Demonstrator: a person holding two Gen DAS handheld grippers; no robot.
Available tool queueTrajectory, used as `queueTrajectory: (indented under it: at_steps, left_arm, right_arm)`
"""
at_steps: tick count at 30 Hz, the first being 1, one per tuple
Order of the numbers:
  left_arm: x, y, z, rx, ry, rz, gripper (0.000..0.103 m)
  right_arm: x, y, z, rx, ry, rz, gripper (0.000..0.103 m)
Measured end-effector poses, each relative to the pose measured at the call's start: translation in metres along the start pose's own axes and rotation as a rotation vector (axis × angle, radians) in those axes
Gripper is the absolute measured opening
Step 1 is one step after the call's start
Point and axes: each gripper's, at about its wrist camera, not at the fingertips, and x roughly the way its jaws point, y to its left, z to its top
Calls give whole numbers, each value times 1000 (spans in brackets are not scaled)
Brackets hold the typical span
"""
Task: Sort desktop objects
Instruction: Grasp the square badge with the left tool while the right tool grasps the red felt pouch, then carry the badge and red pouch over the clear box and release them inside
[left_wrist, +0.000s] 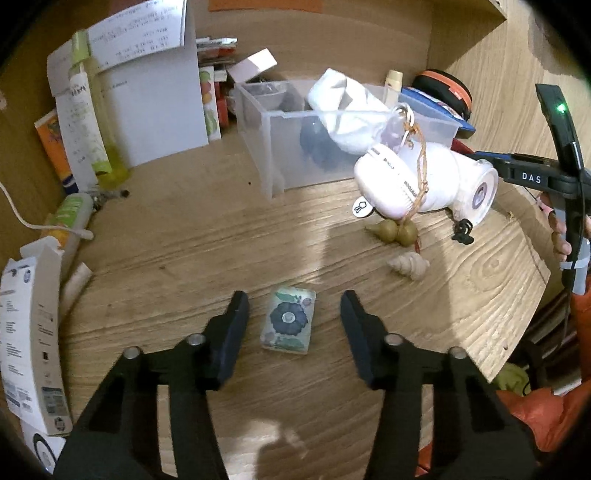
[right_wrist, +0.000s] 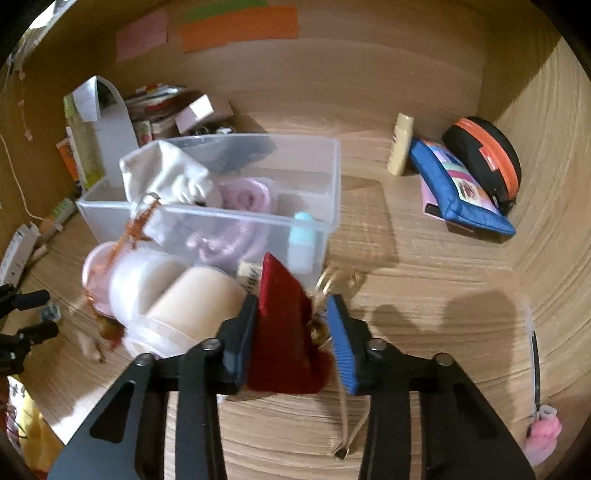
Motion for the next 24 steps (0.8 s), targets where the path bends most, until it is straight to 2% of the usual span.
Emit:
queueTrajectory:
  at_steps: [1,5,10,15,24]
  left_arm:
    - [1,-2,0,6,-1,3,43]
    - [2,-7,1,28,-14,21,24]
    - [2,-5,0,16,-20,36,24]
    - [-3,0,3,-17,-38,31,24]
    - [-21,6,34,-29,-120,50,24]
  right_arm:
    - [2,-1,-1,0,6,-3,28]
    - [11,-7,-4,23,30,13,22]
    - [11,-10,-6,41,14,23,14]
    - [2,-18,-4,84,-7,54,12]
    - [-25,-23,4,94,-59,96,10]
